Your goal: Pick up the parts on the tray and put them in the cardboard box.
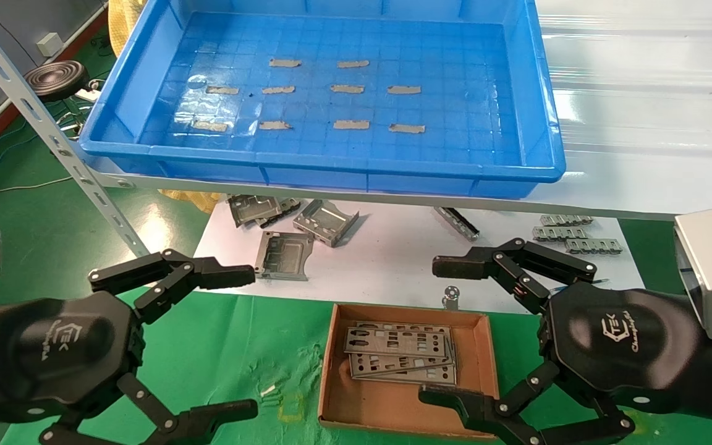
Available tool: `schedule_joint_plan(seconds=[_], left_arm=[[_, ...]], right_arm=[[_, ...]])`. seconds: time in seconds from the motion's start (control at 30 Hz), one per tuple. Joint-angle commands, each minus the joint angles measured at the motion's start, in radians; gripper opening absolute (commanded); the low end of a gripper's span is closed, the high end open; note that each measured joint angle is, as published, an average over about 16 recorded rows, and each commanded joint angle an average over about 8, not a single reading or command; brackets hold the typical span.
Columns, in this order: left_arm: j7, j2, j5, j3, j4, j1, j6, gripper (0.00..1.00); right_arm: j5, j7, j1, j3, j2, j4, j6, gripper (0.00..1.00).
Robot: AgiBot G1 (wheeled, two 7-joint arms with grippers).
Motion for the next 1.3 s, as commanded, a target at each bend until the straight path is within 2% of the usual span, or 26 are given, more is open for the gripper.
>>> schedule_joint_plan(seconds=[0.03,1.3], left_arm=[[0.000,0.000,0.000,0.000,0.000,0.000,0.000,1.00],[0.000,0.000,0.000,0.000,0.000,0.000,0.000,1.00]], right_arm=[[0.000,0.000,0.000,0.000,0.000,0.000,0.000,1.00],[0.000,0.000,0.000,0.000,0.000,0.000,0.000,1.00]])
